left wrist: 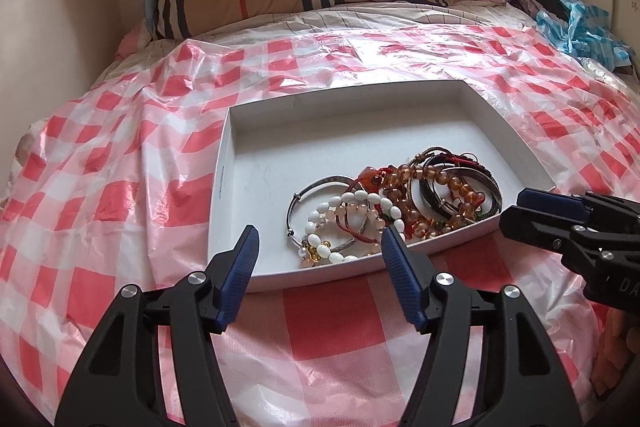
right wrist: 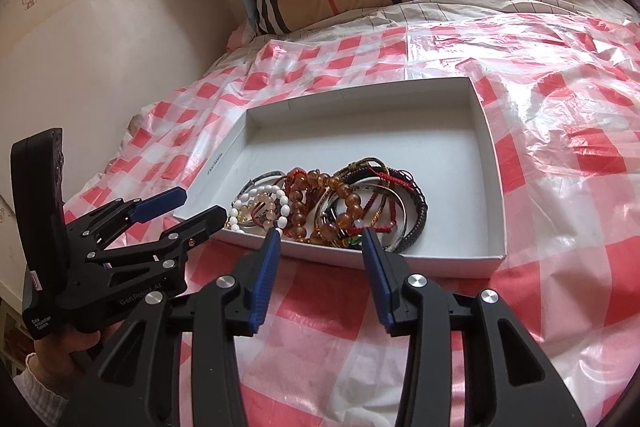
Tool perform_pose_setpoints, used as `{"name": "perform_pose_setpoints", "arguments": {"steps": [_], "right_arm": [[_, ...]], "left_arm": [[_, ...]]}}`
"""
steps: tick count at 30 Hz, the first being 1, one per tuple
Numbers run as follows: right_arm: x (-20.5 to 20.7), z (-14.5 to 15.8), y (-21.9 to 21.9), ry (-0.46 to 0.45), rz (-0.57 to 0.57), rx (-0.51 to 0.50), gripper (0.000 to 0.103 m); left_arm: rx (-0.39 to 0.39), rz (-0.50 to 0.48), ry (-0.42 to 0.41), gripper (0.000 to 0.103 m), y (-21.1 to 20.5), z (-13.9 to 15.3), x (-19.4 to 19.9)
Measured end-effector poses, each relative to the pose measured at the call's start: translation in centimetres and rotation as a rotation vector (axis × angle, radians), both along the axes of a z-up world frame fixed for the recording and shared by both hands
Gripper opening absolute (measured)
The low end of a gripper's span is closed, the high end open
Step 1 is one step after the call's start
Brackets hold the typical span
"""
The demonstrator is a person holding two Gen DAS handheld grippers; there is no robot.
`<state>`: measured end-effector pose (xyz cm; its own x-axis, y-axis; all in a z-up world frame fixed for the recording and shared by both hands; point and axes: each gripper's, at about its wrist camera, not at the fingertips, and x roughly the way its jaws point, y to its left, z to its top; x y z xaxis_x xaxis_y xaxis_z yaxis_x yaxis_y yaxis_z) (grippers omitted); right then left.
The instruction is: Organize jewelry
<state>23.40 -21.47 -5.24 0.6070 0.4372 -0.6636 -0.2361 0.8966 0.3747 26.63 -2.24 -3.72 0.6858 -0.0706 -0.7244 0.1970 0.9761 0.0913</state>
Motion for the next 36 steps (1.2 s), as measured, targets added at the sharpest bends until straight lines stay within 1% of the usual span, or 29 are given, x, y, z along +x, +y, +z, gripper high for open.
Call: {"name": "perform_pose_setpoints", "arguments": {"steps": [6, 10, 12, 15, 17, 19, 22, 24, 26, 28, 31, 36], "right_arm": [[-1.9, 0.5, -0.6, 0.010, -0.011, -0.040, 0.046], [-3.7, 1.7, -1.1, -0.001, -0.023, -0.076, 0.048], [-4.7, 2.5, -1.2, -0.010, -0.032, -0.105, 0.051], [-6.5, 3.9, -1.3, -0.018, -0.048, -0.146, 0.052], [-7.9, 4.7, -1.5, -0.025, -0.063, -0.173, 0.057], [-9.2, 5.5, -1.6, -0.034, -0.078, -0.193, 0.058], [-11.3, 6.5, -2.0, -0.036, -0.105, -0.213, 0.061], [-12.8, 7.2, -2.1, -0.041, -0.124, -0.232, 0.062], [-14.4, 8.0, -2.2, -0.047, -0.146, -0.245, 0.066], [-16.0, 8.9, -2.3, -0.060, -0.162, -0.266, 0.067], [-18.4, 10.4, -2.2, -0.090, -0.183, -0.299, 0.074], [-22.0, 12.5, -2.5, -0.131, -0.216, -0.339, 0.077]], "left_arm": [[0.012, 0.000, 0.027, 0.063, 0.2, 0.1, -2.0], [0.012, 0.007, 0.033, 0.067, 0.6, 0.8, -3.8], [0.007, 0.014, 0.036, 0.067, 1.0, 1.5, -5.0], [-0.004, 0.024, 0.035, 0.071, 1.5, 2.6, -7.0], [-0.012, 0.032, 0.035, 0.073, 1.8, 3.3, -8.4], [-0.025, 0.035, 0.038, 0.076, 2.1, 4.0, -10.0], [-0.032, 0.035, 0.041, 0.079, 2.1, 4.8, -12.6], [-0.037, 0.034, 0.037, 0.081, 2.2, 5.2, -14.4], [-0.044, 0.034, 0.030, 0.083, 2.2, 5.7, -16.0], [-0.048, 0.041, 0.016, 0.088, 2.2, 6.2, -17.7], [-0.056, 0.051, 0.002, 0.090, 2.4, 6.7, -20.1], [-0.059, 0.054, -0.012, 0.092, 2.6, 7.6, -23.0]]}}
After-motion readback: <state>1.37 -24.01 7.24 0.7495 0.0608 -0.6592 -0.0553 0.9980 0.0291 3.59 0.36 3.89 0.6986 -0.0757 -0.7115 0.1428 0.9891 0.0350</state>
